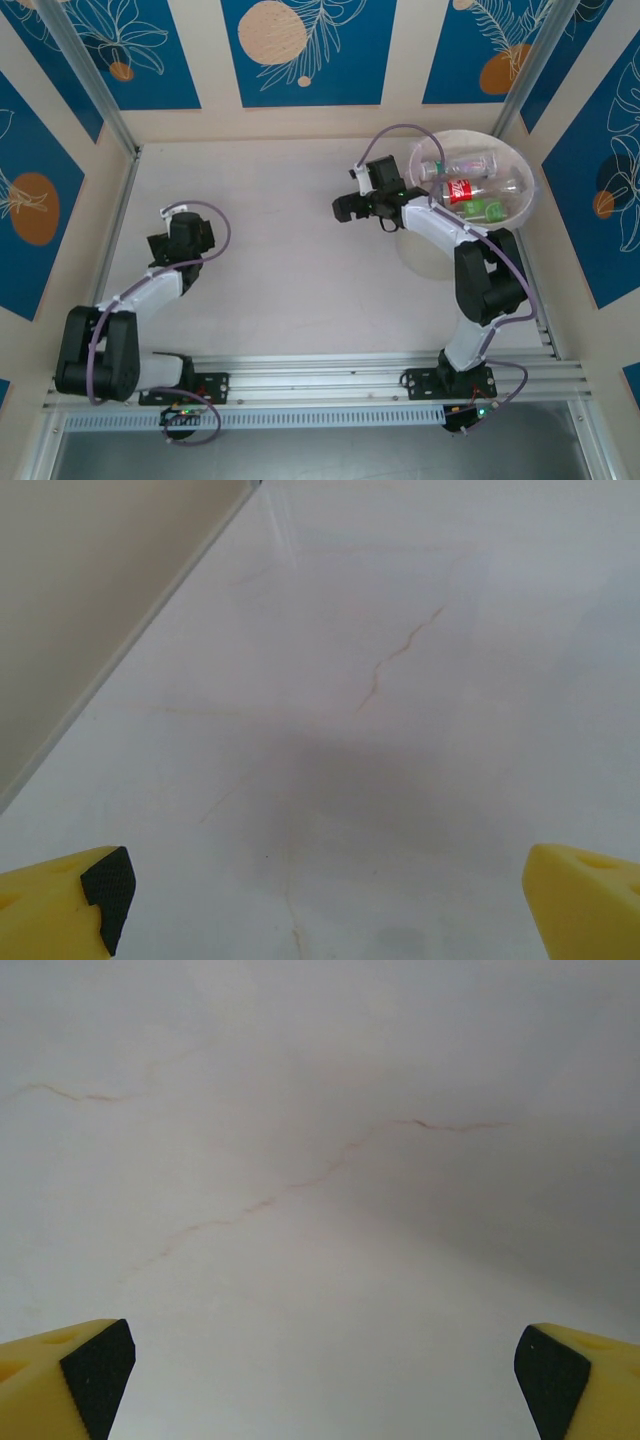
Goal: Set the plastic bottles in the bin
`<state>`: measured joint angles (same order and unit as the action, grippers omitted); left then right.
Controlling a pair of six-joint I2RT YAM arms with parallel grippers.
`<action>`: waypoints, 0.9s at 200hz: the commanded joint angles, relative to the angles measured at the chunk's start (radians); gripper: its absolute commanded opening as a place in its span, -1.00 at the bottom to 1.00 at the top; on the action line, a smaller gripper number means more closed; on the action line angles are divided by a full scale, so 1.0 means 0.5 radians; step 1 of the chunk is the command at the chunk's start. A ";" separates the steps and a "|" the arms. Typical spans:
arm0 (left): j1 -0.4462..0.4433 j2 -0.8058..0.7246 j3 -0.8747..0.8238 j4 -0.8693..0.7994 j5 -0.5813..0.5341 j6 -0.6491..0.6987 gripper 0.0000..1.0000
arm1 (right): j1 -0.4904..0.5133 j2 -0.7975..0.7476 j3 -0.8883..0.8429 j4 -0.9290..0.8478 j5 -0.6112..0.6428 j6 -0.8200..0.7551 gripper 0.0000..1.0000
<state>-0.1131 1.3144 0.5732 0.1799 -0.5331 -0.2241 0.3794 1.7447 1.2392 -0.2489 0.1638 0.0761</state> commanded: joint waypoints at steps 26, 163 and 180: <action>0.090 0.174 -0.155 0.597 0.415 0.275 1.00 | -0.256 -0.128 -0.209 0.118 0.134 -0.005 0.99; 0.053 0.448 -0.417 1.453 0.591 0.448 1.00 | -0.624 -0.262 -0.790 1.288 -0.204 -0.043 0.99; 0.052 0.444 -0.417 1.446 0.591 0.446 1.00 | -0.627 -0.275 -0.901 1.451 -0.133 -0.002 0.99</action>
<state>-0.0818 1.5391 0.3664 0.8433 -0.2123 -0.0151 0.0734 1.6447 0.8547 0.2787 0.0784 0.0788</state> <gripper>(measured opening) 0.999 0.995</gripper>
